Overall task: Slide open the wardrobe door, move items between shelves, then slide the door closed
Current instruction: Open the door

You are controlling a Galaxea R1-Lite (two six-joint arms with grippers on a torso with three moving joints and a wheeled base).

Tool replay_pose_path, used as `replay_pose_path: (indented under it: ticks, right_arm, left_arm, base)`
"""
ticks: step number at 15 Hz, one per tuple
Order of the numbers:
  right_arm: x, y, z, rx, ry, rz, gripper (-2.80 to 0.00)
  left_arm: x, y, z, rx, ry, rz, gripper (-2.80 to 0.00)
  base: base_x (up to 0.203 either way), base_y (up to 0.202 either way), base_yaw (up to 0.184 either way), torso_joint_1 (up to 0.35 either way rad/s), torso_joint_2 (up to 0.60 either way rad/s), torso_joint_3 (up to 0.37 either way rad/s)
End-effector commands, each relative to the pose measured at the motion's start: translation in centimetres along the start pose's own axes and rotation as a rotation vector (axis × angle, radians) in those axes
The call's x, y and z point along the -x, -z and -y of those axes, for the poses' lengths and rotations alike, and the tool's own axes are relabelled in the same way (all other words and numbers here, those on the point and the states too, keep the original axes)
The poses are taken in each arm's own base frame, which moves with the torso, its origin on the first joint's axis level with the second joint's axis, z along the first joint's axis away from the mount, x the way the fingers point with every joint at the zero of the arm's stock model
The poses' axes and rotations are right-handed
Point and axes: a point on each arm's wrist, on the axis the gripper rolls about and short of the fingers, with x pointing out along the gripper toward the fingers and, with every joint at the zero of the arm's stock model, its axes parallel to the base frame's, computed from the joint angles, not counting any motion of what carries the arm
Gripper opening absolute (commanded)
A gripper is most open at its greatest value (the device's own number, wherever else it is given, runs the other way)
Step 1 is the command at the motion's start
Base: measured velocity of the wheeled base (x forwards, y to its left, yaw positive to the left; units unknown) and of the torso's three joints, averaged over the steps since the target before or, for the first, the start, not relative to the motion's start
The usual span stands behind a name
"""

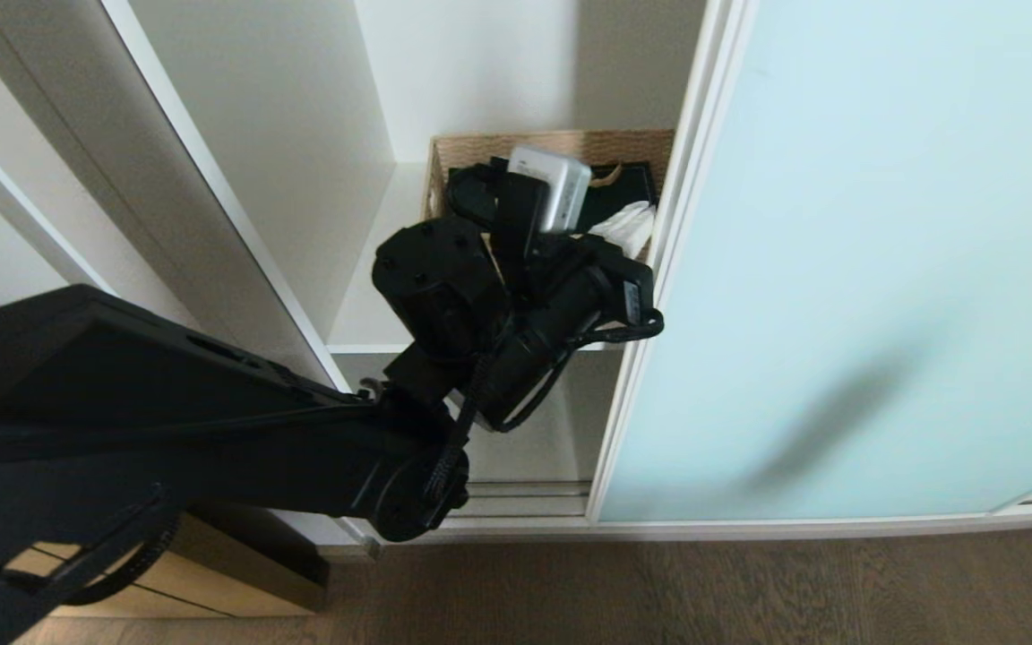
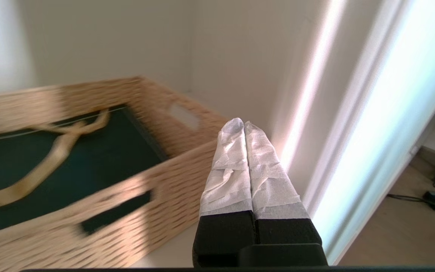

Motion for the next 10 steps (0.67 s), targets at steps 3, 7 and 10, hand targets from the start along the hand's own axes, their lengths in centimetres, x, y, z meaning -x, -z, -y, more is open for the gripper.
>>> replay_pose_path:
  ticks: [3, 7, 10]
  right_arm:
    - [0.0, 0.0, 0.0, 0.000, 0.000, -0.001, -2.80]
    - [0.0, 0.0, 0.0, 0.000, 0.000, -0.001, -2.80]
    - [0.0, 0.0, 0.0, 0.000, 0.001, -0.001, -2.80]
  left_arm:
    - [-1.2, 4.0, 2.3, 0.002, 0.047, -0.024, -2.80]
    - [-2.1, 5.5, 4.0, 0.011, 0.075, 0.003, -2.80]
    - [-2.5, 5.3, 4.8, 0.017, 0.083, 0.027, -2.80]
  base:
    - [0.000, 0.000, 0.000, 0.000, 0.00, 0.000]
    - [0.000, 0.000, 0.000, 0.000, 0.00, 0.000]
    - [0.000, 0.000, 0.000, 0.000, 0.00, 0.000]
